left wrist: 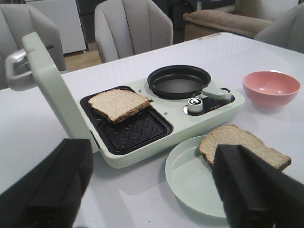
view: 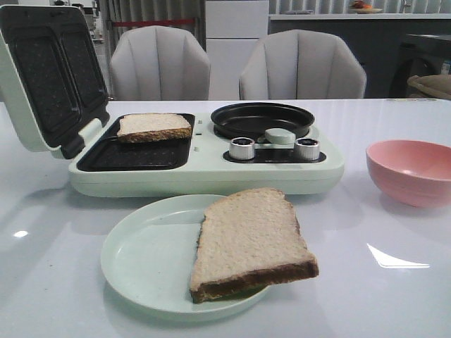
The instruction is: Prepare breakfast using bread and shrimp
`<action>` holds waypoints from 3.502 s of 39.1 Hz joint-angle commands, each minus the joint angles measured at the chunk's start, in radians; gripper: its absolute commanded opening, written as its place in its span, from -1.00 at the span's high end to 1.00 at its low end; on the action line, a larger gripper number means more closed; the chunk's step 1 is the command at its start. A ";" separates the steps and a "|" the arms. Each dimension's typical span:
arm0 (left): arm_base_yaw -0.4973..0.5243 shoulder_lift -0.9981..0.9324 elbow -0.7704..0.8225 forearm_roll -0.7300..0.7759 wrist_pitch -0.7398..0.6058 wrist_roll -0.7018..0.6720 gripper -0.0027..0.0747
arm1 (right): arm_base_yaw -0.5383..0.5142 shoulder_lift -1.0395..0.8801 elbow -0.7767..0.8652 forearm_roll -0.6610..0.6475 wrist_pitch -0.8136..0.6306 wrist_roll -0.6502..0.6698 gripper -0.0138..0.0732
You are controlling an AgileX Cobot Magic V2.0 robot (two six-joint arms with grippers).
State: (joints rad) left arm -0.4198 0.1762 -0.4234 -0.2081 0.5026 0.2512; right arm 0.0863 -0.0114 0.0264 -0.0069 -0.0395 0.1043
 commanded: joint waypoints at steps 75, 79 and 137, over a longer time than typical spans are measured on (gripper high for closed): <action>0.001 -0.160 0.056 -0.051 -0.148 -0.012 -0.53 | 0.059 0.564 -0.550 0.166 0.414 -0.007 -0.52; 0.001 -0.160 0.056 -0.051 -0.148 -0.012 -0.53 | 0.059 0.695 -0.641 0.238 0.507 -0.012 -0.51; 0.001 -0.160 0.056 -0.051 -0.148 -0.012 -0.53 | 0.059 1.773 -0.849 1.561 0.814 -1.148 -0.51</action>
State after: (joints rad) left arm -0.4198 0.0042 -0.3424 -0.2407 0.4380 0.2512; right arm 0.1440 1.7897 -0.7923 1.4991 0.7117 -1.0141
